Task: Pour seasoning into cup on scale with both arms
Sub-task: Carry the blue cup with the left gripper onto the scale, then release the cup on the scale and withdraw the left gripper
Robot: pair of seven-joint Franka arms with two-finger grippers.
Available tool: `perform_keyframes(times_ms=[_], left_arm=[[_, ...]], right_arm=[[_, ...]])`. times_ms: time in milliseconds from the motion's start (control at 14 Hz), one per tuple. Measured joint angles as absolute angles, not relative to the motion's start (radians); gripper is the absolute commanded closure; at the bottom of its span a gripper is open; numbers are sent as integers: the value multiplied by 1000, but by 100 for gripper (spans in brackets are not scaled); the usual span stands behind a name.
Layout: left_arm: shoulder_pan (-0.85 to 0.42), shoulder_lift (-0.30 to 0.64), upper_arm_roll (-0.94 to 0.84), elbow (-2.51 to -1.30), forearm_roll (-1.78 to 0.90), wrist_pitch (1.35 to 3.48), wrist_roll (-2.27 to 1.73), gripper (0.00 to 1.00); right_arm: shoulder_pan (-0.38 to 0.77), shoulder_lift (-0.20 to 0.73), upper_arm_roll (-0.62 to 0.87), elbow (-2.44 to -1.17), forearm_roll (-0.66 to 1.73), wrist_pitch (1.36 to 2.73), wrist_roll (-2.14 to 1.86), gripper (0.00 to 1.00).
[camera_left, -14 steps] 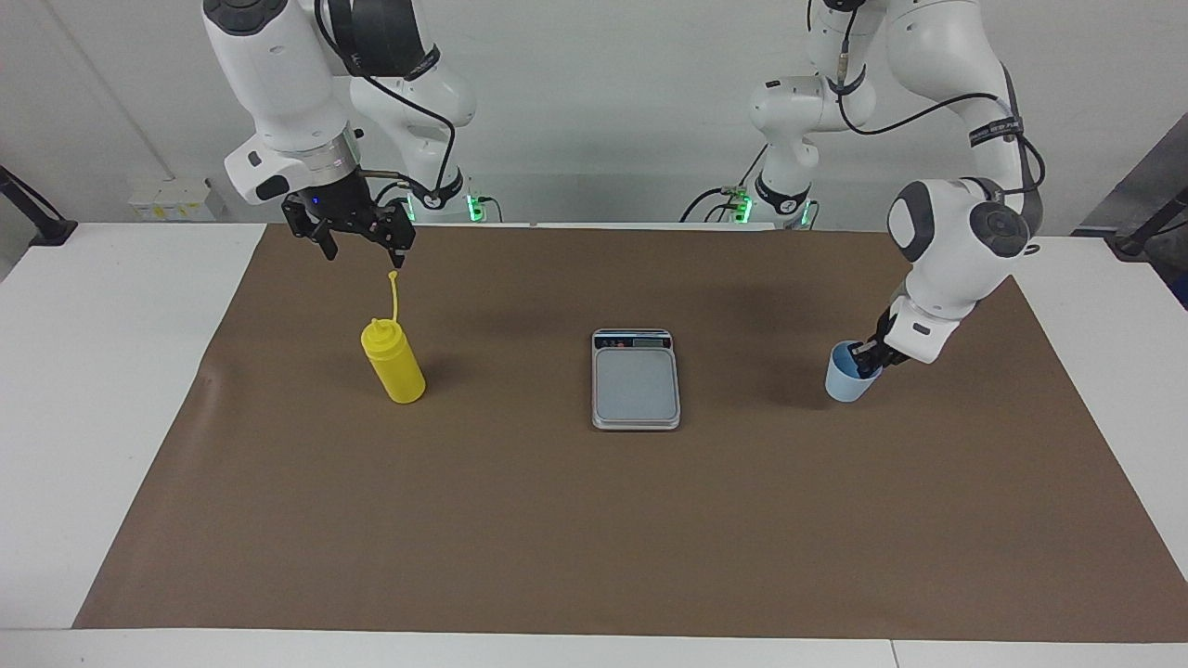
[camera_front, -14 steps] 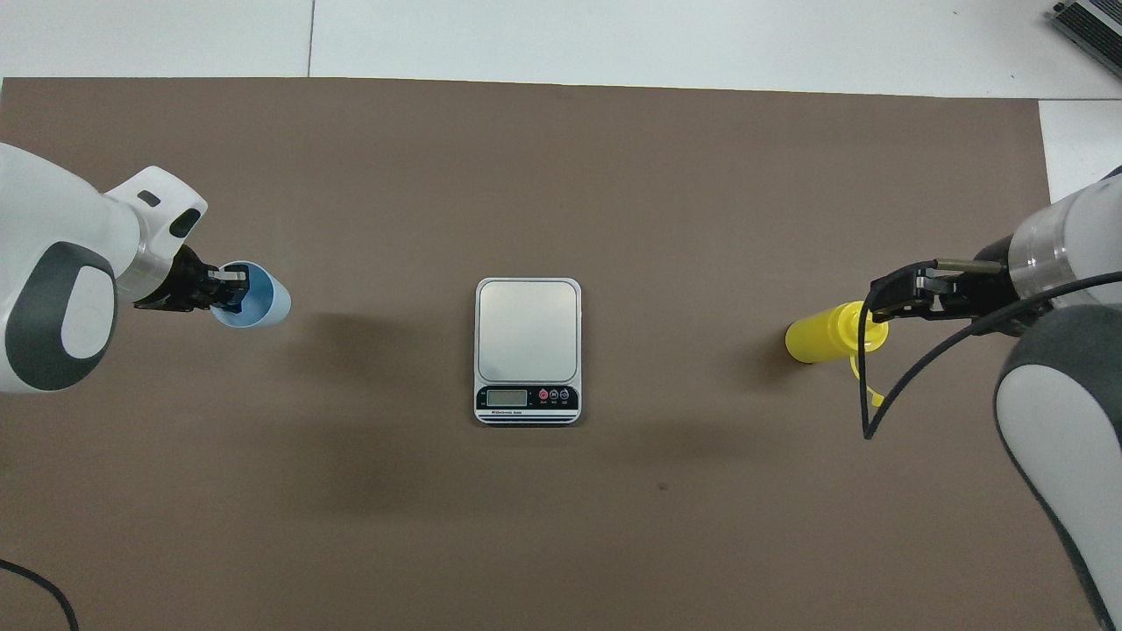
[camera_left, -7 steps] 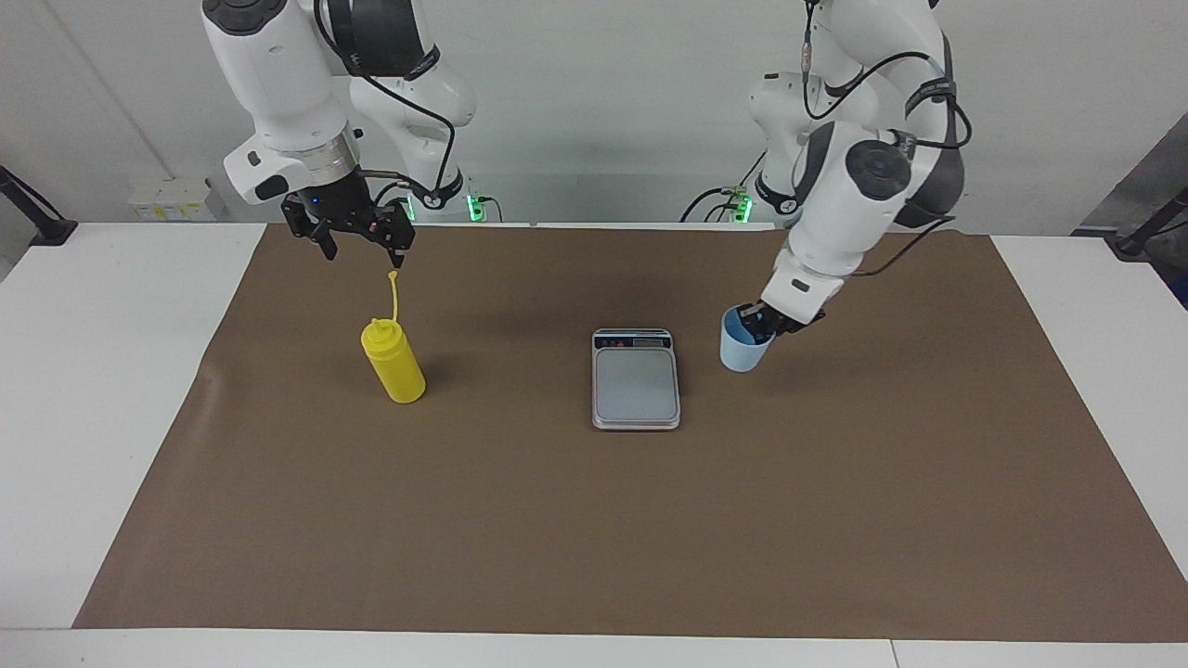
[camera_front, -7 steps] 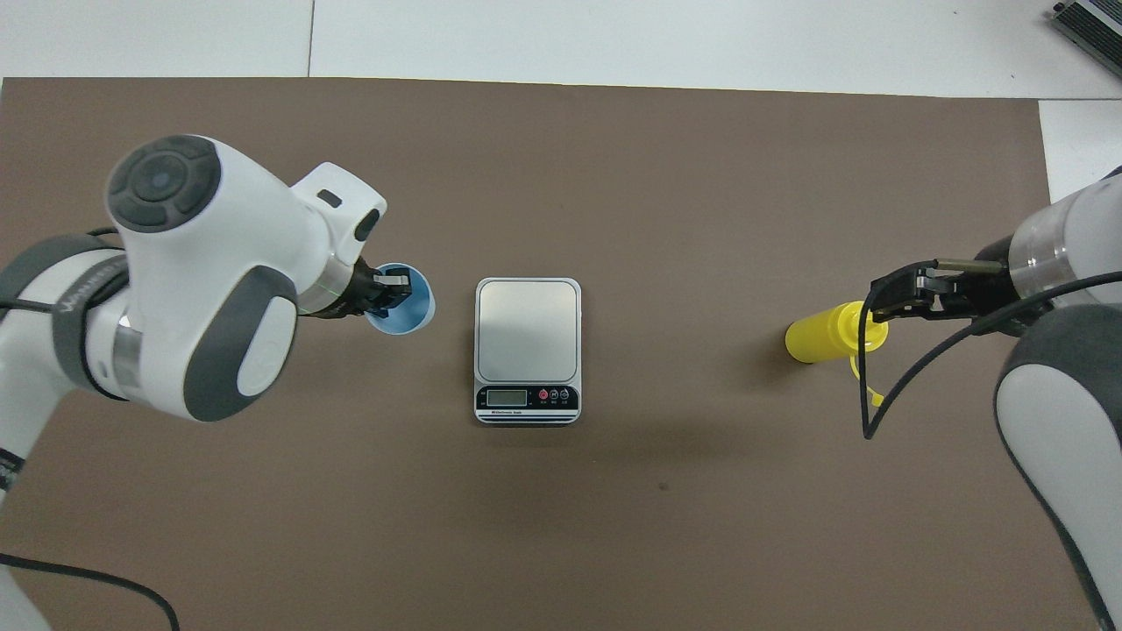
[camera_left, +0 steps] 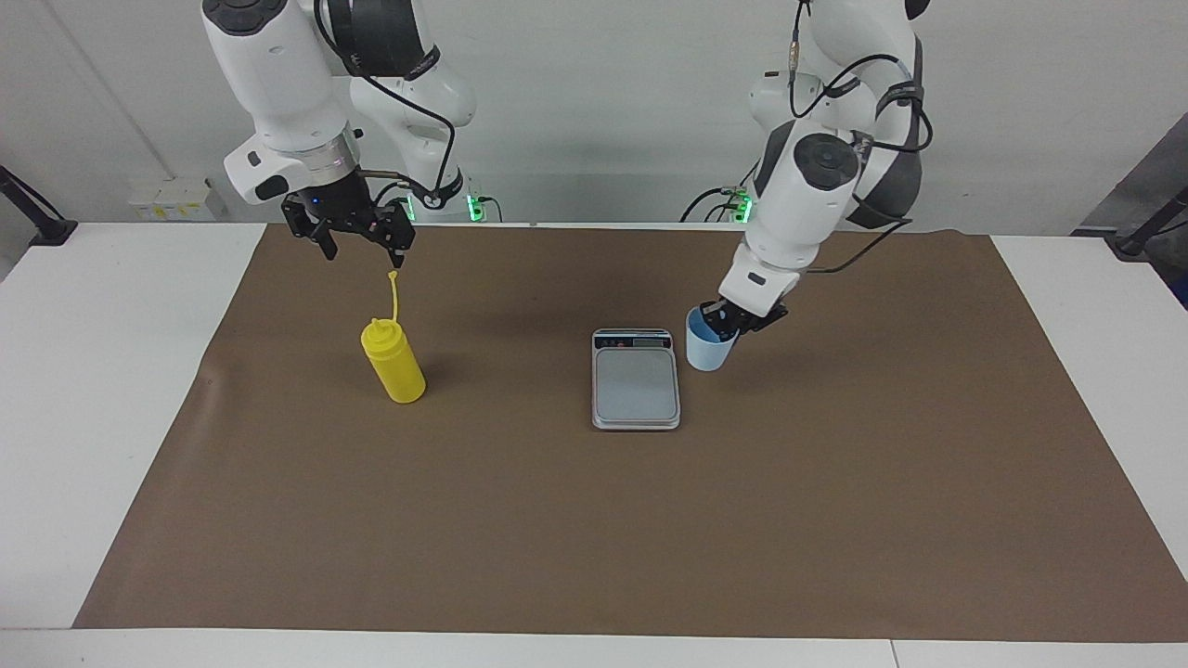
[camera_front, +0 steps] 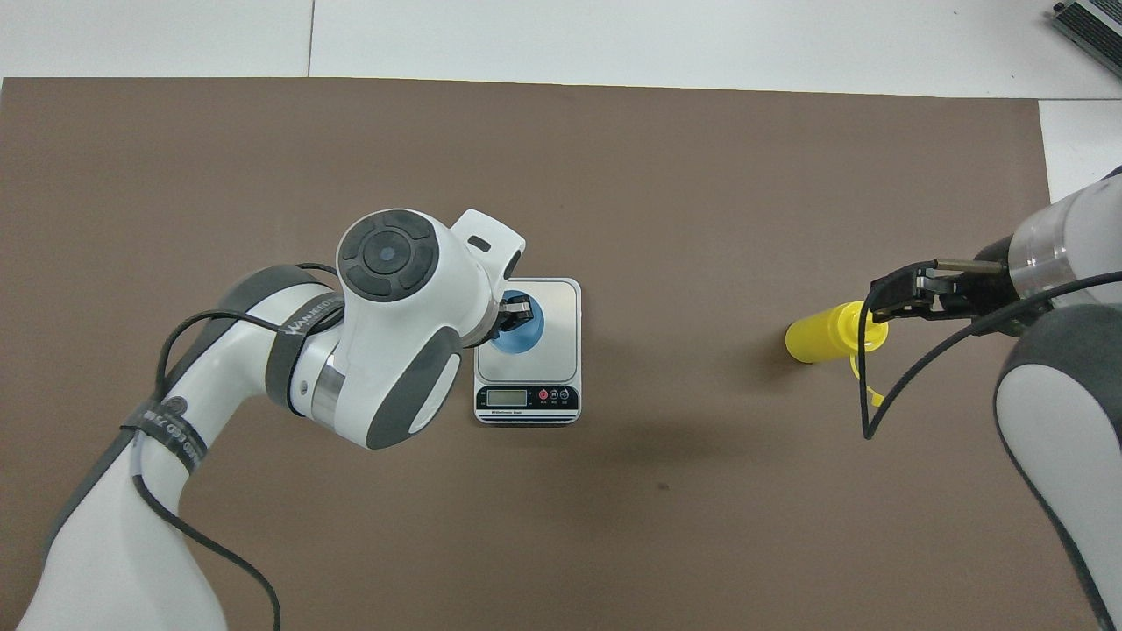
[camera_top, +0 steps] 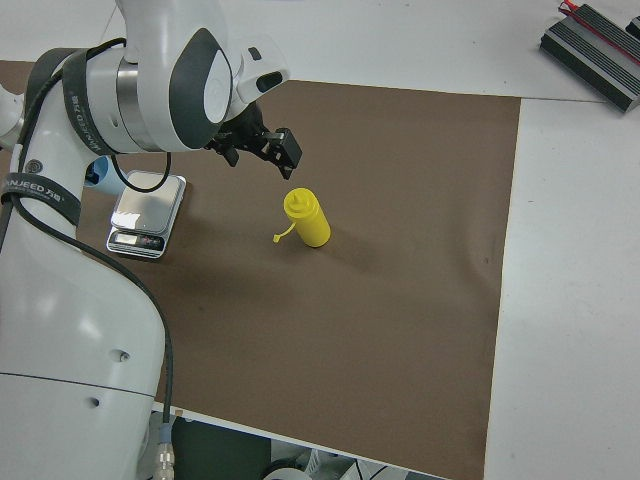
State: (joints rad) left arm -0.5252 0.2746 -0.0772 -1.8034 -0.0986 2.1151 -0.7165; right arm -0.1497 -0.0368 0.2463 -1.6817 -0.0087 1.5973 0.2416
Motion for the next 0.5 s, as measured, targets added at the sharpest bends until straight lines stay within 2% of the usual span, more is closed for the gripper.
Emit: perform_keyframes(times_ms=[501], left_arm=[[-531,305,-68,-1805,-99,2172,-764,100]], right_arm=[[-150,-37,246,-1682,-9,1597,242,0]])
